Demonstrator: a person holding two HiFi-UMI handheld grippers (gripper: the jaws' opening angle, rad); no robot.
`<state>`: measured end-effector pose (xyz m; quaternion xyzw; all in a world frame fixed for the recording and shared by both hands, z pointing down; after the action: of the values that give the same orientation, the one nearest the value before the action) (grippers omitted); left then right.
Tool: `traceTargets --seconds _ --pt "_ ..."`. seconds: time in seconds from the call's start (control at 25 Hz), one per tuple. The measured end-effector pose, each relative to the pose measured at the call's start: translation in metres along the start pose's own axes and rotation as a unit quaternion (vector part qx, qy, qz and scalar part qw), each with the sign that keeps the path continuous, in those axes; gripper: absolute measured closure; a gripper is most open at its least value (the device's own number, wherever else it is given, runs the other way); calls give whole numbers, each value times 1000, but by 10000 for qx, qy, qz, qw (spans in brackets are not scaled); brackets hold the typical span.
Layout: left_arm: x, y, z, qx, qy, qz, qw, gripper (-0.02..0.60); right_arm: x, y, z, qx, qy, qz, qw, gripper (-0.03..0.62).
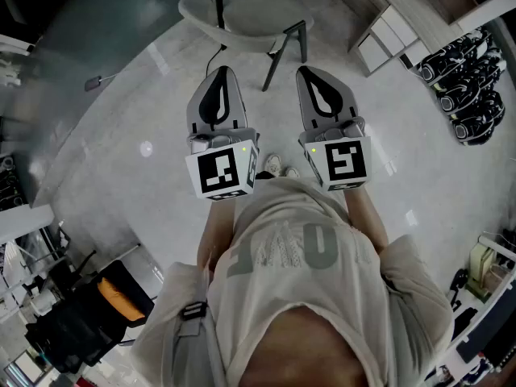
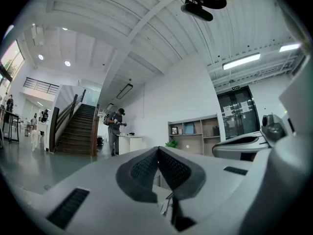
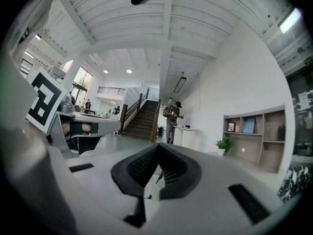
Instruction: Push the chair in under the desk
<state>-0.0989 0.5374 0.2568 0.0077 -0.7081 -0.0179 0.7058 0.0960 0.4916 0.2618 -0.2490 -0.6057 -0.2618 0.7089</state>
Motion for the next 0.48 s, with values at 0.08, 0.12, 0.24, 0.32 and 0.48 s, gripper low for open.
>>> traceTargets --seconds 0.08,0.12,0.24,0.32,0.48 --pt "1 -5 3 26 8 -10 10000 568 0 -3 -1 31 33 1 10000 579" --pt "2 -7 5 35 13 -14 10000 569 0 -5 -1 45 47 -5 10000 579" --pt "4 -14 14 34 38 -12 10000 569 0 -14 1 68 41 -52 10000 579" --pt "7 -17 21 9 52 14 10000 569 4 -18 2 80 22 5 10000 579" --pt "15 -29 40 -41 95 98 9999 569 6 -31 6 38 -2 48 10000 579"
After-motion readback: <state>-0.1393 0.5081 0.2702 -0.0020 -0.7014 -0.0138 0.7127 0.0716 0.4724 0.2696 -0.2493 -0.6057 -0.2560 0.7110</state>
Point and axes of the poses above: the fingertips, and each gripper's own axes: y backward along the fingers, z to its left, x out of its underside, the point moved 10 cm from there along y, backward along the fingers, and after that the axes turned 3 degrees about -x, right-handed, at the moved point
